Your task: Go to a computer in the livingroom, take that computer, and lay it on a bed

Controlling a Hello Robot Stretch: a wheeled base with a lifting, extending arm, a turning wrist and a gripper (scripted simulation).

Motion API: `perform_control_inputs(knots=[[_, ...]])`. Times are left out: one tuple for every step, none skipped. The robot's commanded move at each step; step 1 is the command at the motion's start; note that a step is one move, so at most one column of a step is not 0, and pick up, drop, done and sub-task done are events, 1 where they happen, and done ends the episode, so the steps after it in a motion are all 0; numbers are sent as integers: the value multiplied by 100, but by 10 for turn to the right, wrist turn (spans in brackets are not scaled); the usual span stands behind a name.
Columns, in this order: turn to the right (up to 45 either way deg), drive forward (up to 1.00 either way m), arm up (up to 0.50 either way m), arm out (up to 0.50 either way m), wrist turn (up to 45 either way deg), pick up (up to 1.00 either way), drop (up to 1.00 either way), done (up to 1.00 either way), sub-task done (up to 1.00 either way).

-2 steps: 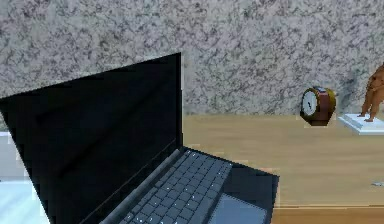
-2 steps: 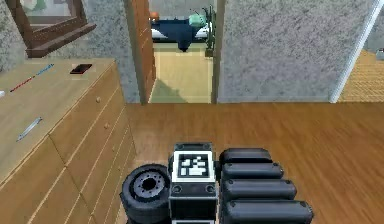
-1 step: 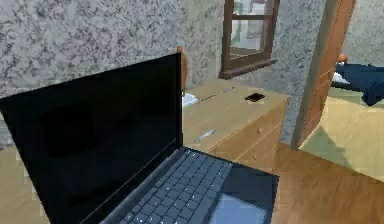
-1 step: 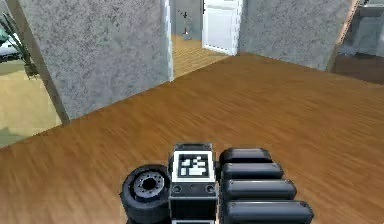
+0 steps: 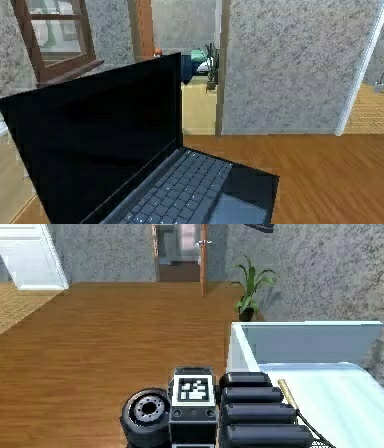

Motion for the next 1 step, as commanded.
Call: perform_control_inputs(knots=[[450,0,0,0,0,0,0,0,0]])
